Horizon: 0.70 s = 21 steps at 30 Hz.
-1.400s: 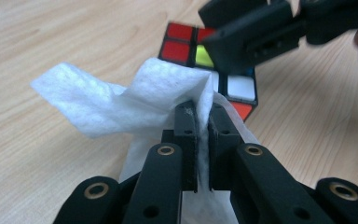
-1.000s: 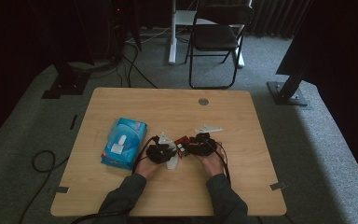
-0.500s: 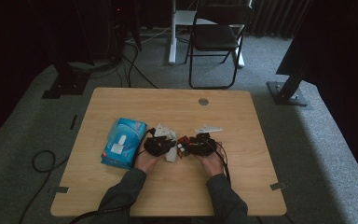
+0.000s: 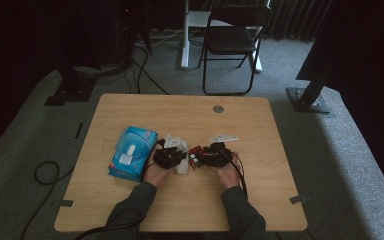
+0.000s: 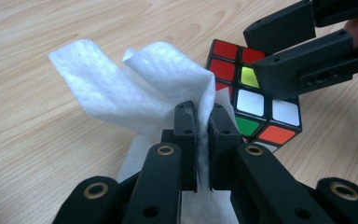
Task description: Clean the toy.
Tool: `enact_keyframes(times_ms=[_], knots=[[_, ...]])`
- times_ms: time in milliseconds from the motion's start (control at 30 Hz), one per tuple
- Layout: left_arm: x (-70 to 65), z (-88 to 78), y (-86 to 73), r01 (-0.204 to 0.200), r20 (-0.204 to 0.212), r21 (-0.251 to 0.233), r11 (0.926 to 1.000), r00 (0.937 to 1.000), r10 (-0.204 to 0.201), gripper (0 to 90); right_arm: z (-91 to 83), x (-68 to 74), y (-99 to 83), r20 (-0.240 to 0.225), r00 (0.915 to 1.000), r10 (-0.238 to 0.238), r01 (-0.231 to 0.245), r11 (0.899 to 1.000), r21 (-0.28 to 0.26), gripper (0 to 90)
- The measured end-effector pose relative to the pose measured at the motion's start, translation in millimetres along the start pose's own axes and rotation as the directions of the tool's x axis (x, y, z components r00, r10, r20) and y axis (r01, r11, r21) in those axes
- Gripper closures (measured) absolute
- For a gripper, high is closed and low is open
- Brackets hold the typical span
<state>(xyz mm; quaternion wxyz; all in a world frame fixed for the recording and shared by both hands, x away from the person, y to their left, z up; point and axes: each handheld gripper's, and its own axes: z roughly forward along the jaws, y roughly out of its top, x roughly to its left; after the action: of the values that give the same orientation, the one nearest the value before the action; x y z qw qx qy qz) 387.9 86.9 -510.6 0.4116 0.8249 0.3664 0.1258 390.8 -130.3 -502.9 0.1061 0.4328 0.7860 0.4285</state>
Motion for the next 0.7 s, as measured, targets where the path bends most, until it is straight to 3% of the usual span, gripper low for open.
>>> enact_keyframes(times_ms=[100, 233, 400, 700], knots=[[-2.7, 5.6, -4.5, -0.016, -0.022, 0.032, 0.9994, 0.9996, 0.017, 84.7, 0.2, 0.0, -0.2, 0.000, 1.0000, 0.005, -0.005, 1.000, -0.001, 52.4], [-4.8, 19.5, -15.6, -0.017, -0.016, 0.086, 0.9961, 0.9997, 0.019, 84.7, 0.2, 0.0, -0.2, 0.001, 1.0000, 0.005, -0.005, 1.000, -0.002, 52.4], [-3.3, 20.8, -15.4, -0.014, -0.014, 0.093, 0.9956, 0.9998, 0.015, 84.5, 0.0, 1.3, 1.1, 0.009, 1.0000, -0.005, 0.004, 1.000, 0.006, 52.5], [-3.1, 20.2, -15.7, -0.007, -0.015, 0.086, 0.9962, 0.9998, 0.008, 84.0, -10.8, 5.2, 9.3, 0.077, 0.9951, -0.061, 0.061, 0.998, 0.007, 57.2]])
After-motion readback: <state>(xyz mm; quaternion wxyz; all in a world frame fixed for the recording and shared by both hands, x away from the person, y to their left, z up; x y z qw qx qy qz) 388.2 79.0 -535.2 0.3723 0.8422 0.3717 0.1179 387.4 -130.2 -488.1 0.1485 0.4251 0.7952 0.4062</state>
